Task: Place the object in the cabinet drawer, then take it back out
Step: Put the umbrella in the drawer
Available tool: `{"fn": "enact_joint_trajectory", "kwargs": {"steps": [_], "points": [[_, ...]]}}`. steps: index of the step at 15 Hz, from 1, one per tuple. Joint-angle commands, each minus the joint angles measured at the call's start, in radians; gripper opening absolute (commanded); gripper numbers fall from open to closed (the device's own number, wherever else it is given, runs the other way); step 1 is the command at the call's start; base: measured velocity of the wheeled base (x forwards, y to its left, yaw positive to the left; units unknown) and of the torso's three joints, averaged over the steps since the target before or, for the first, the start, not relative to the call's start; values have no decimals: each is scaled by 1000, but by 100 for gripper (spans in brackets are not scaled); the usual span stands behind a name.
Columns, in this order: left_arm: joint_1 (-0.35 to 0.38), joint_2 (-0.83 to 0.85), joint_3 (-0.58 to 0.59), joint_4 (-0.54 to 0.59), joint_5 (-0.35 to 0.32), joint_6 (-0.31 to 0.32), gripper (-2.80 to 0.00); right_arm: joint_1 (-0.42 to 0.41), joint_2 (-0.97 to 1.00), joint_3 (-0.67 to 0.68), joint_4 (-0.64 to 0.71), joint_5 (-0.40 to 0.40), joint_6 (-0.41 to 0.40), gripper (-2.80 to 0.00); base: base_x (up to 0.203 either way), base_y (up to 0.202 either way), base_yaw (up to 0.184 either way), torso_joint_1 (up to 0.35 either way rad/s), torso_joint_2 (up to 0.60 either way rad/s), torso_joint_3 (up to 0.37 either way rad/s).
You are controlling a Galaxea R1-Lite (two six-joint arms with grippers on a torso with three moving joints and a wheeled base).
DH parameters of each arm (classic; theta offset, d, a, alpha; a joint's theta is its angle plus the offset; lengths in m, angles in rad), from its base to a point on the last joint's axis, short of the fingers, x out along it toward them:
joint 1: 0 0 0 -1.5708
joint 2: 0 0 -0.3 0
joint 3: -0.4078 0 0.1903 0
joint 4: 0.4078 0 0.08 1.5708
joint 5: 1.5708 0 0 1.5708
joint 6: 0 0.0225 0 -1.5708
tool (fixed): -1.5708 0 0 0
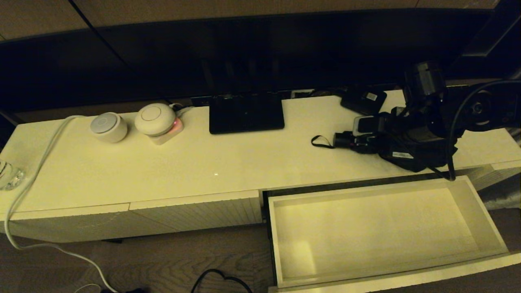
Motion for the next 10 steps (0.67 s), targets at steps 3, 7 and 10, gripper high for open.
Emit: {"fn": "enact_joint_trajectory", "kwargs": {"steps": [3,7,10], "points": [[0,0,3,-1,1,0,-280,-9,-2,4,42,-10,11,-280,0,0,0,0,0,0],[0,0,3,-1,1,0,-280,-12,-4,24,43,-11,49,-280,0,0,0,0,0,0],[0,0,3,-1,1,0,-280,-13,-30,34,37,-11,66,-280,0,0,0,0,0,0]]}}
